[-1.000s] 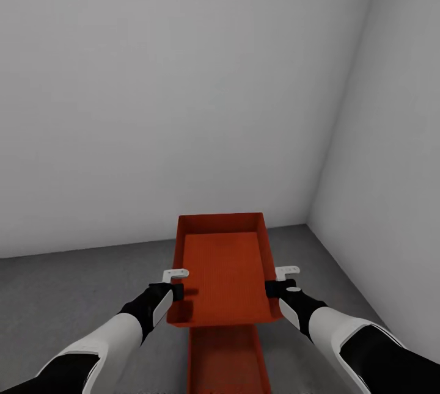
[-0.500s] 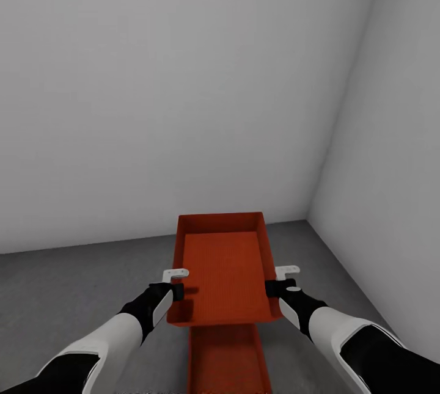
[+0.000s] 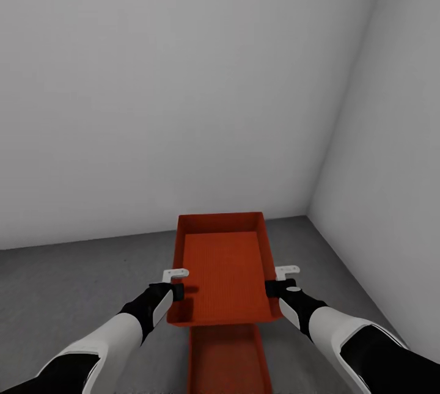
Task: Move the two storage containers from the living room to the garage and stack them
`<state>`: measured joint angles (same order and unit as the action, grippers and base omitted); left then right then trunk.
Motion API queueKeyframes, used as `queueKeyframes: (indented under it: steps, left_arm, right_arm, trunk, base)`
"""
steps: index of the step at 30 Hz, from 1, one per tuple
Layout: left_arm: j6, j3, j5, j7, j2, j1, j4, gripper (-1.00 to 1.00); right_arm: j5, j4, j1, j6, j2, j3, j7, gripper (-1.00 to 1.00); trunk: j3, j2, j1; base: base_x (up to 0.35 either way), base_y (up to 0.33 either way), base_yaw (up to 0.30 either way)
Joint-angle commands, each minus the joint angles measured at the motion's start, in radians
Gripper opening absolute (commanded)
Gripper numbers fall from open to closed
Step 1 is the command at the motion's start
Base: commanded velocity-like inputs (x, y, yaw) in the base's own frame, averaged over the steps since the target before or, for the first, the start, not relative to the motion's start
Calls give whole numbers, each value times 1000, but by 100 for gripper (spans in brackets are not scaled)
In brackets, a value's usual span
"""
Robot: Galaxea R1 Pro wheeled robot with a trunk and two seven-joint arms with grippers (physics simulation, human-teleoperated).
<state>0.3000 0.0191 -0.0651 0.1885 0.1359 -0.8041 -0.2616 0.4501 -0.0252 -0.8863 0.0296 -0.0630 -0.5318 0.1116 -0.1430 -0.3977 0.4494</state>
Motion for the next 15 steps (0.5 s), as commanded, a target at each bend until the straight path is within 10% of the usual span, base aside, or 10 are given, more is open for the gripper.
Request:
queueKeyframes:
  steps: [1,15]
  left_arm:
    - [-2,-10,28,26,-1,0,-5,-100]
    - [-2,-10,28,26,-1,0,-5,-100]
  right_arm:
    - [19,27,-1,6,0,19,5,-100]
    - [19,27,-1,6,0,19,5,-100]
  trunk:
    - [-4,-2,1]
    - [-26,-2,1]
  base:
    - [0,0,0]
    - [0,0,0]
